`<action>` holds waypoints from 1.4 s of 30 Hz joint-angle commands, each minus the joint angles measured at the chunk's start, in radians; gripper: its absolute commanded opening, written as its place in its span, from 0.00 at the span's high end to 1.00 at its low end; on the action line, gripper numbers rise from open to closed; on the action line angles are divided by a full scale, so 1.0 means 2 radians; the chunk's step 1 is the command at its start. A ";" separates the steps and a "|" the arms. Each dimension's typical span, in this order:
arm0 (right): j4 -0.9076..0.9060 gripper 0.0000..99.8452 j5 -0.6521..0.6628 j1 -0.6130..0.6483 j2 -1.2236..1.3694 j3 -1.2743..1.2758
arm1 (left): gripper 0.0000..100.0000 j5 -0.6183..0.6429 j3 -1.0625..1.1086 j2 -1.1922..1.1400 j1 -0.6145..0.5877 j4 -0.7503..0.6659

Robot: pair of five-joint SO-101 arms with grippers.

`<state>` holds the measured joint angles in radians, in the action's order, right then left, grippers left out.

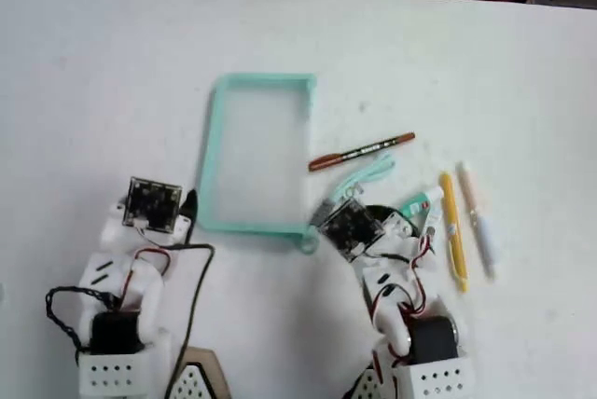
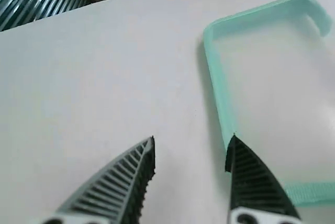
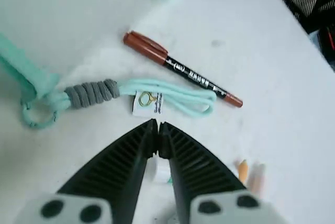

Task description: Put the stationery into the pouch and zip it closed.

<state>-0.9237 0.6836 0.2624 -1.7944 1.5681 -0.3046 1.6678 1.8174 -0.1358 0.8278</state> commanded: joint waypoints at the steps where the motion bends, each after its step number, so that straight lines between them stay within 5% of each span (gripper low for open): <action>1: -0.039 0.96 -0.022 0.029 0.008 -0.074 | 0.78 -0.026 0.010 0.003 0.000 -0.015; 6: -0.078 0.82 -0.073 0.082 0.105 -0.156 | 0.78 -0.031 0.012 0.003 0.001 -0.013; 12: -0.080 0.82 -0.170 0.094 0.307 -0.275 | 0.78 -0.037 0.009 0.003 0.001 0.004; 21: -0.078 0.73 -0.456 0.096 0.608 -0.453 | 0.78 -0.035 0.011 0.003 -0.002 0.004; 42: -0.070 0.76 -0.556 0.106 0.921 -0.555 | 0.78 -0.035 0.012 0.003 0.001 0.004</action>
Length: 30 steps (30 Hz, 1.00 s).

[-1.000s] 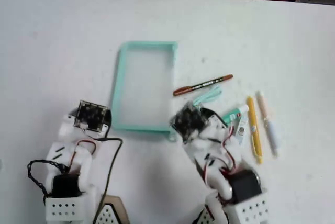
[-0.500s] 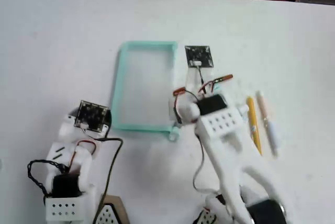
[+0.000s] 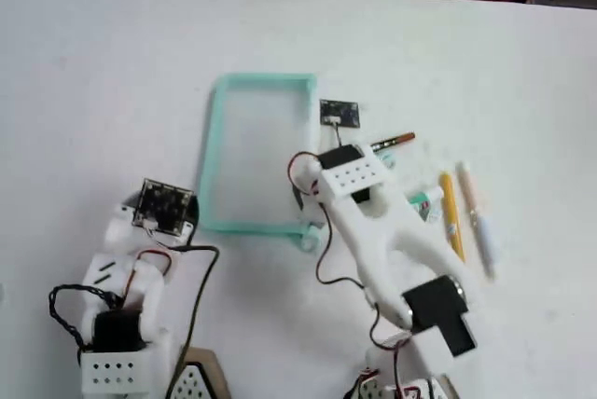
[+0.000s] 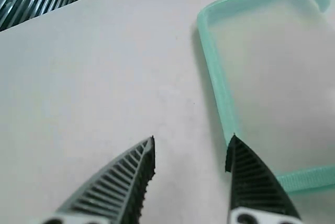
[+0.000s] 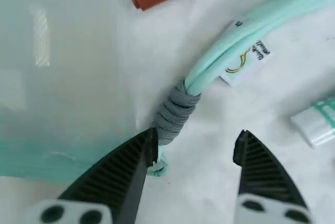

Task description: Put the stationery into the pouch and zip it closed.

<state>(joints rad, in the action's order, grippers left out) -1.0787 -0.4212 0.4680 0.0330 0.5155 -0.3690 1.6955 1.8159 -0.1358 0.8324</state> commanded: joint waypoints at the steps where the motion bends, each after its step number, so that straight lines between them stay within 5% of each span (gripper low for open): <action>1: 0.007 0.76 -0.004 0.002 0.015 -0.034 | 0.78 -0.003 -0.002 0.004 0.001 0.002; 9: 0.007 0.93 0.001 -0.002 0.081 -0.077 | 0.78 -0.004 -0.002 0.004 0.001 0.002; 18: -0.018 0.89 0.002 -0.004 0.174 -0.147 | 0.78 -0.004 -0.002 0.004 0.001 0.002; 22: -0.042 0.98 0.002 -0.006 0.169 -0.157 | 0.78 -0.004 -0.002 0.004 0.001 0.002; 30: -0.082 0.98 0.055 -0.016 0.089 -0.157 | 0.78 -0.004 -0.002 0.004 0.001 -0.001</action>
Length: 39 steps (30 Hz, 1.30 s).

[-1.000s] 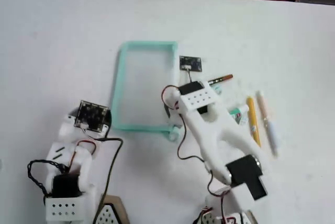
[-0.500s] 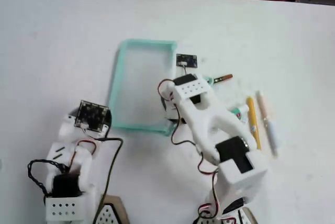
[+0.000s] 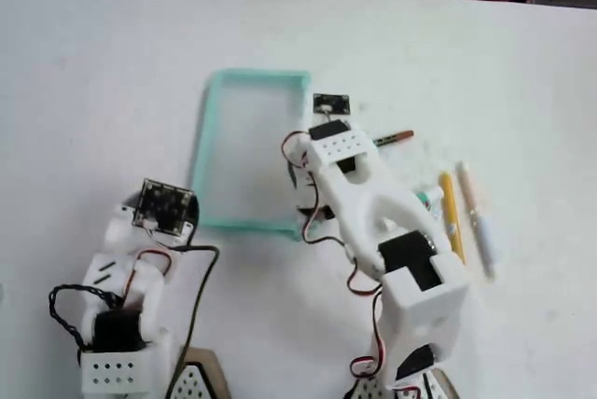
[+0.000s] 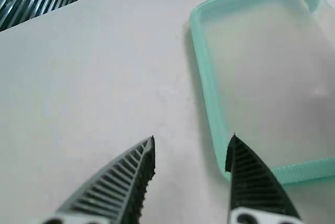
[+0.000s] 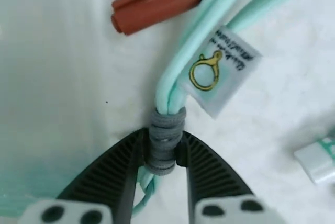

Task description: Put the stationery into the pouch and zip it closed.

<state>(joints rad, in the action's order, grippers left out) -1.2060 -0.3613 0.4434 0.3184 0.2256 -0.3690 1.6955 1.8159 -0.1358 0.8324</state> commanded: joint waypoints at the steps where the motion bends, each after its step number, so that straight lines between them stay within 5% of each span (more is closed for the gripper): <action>1: -0.029 0.98 0.036 -0.003 -0.079 -0.012 | 0.78 -0.004 -0.002 0.004 0.001 -0.001; 8: -0.056 0.98 0.120 -0.003 -0.288 -0.010 | 0.72 -0.001 -0.005 0.004 0.002 0.006; 17: -0.067 0.98 0.137 -0.065 -0.466 -0.015 | 0.69 0.000 -0.064 0.004 0.035 0.074; 29: -0.070 0.98 0.138 -0.082 -0.514 -0.138 | 0.64 0.018 -0.222 0.004 0.135 0.172; 39: -0.066 0.98 0.134 -0.082 -0.510 -0.167 | 0.64 0.051 -0.239 0.004 0.261 0.150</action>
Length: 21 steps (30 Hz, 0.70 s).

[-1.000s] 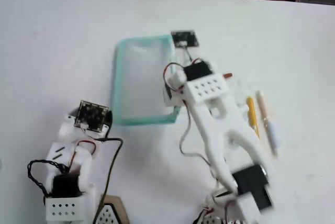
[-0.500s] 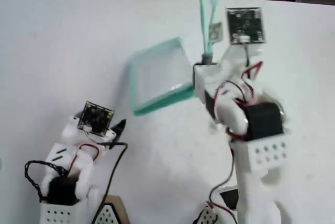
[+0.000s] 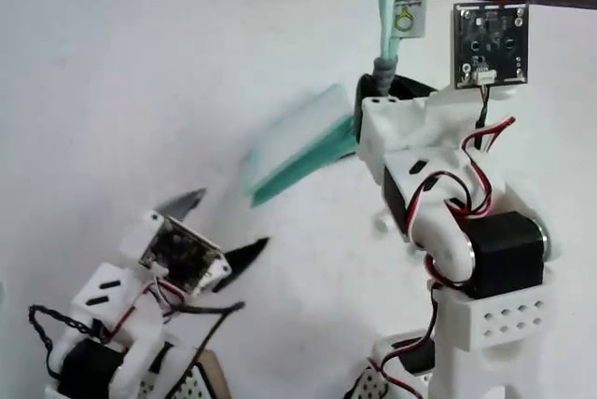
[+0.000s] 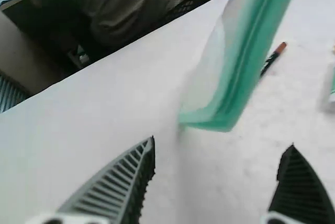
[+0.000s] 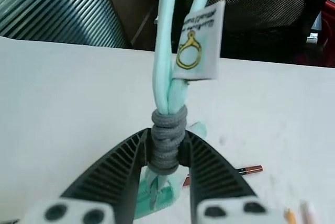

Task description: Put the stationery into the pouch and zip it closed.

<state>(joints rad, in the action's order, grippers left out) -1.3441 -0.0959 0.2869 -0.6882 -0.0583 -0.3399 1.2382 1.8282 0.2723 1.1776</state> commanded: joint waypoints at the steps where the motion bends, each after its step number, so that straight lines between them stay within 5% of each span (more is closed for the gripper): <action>1: 0.003 0.98 0.001 -0.003 -0.001 -0.029 | 0.64 0.046 0.002 -0.002 0.065 -0.041; 13: -0.043 0.98 -0.031 -0.003 0.102 -0.127 | 0.68 0.055 0.176 -0.003 0.026 -0.329; 21: -0.079 0.98 -0.035 0.018 0.165 -0.172 | 0.70 0.006 0.201 -0.005 0.054 -0.387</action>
<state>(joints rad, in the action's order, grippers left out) -1.4945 -0.1573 0.2946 -0.3721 -0.3483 -0.2677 1.6187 1.8159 0.3230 0.4733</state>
